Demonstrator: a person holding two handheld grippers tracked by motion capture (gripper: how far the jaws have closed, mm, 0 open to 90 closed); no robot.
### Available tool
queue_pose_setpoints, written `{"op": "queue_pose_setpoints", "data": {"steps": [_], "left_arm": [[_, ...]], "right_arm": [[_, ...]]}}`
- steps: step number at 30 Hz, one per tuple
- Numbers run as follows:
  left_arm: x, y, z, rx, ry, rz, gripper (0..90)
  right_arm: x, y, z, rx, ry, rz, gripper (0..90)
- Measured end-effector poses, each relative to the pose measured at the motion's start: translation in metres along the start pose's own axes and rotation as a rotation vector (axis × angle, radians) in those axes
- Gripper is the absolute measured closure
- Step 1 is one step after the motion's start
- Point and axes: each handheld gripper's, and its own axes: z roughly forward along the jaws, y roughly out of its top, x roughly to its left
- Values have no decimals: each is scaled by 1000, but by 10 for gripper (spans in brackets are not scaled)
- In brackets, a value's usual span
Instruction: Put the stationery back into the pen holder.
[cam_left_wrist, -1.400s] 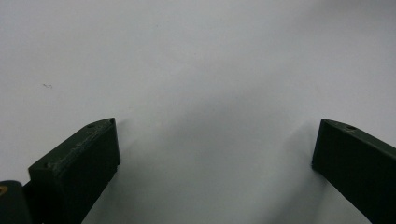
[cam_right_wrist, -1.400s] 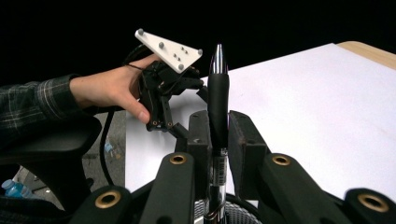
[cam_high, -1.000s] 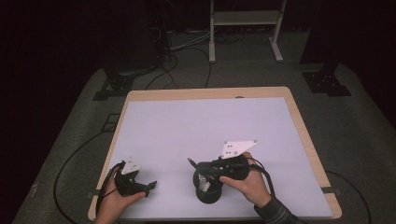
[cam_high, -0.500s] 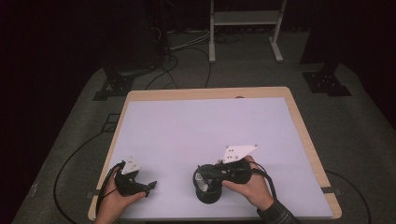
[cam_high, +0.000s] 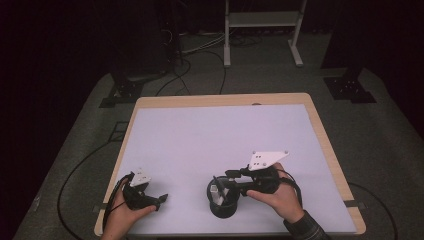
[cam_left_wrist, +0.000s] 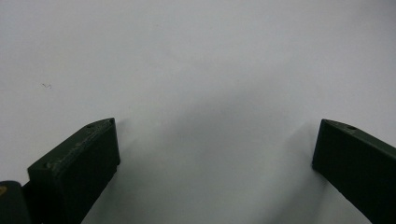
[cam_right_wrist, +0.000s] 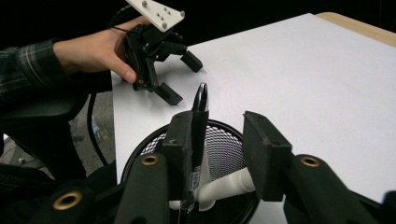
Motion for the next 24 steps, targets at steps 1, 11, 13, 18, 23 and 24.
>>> {"op": "queue_pose_setpoints", "data": {"steps": [1, 11, 13, 18, 23, 24], "left_arm": [[0, 0, 0, 0, 0, 0, 0], [0, 0, 0, 1, -1, -3, 0], [0, 0, 0, 1, -2, -3, 0], [0, 0, 0, 3, -2, -4, 0], [0, 0, 0, 1, -1, -2, 0], [0, 0, 0, 0, -1, -3, 0]], "right_arm": [[0, 1, -1, -5, -1, -2, 584], [-5, 6, -16, -40, -50, -14, 437], [-7, 6, -20, -44, -64, -14, 410], [-13, 5, -29, -45, -102, -1, 342], [-20, 2, -37, -44, -143, 5, 290], [-21, 1, -39, -43, -153, 8, 275]]}}
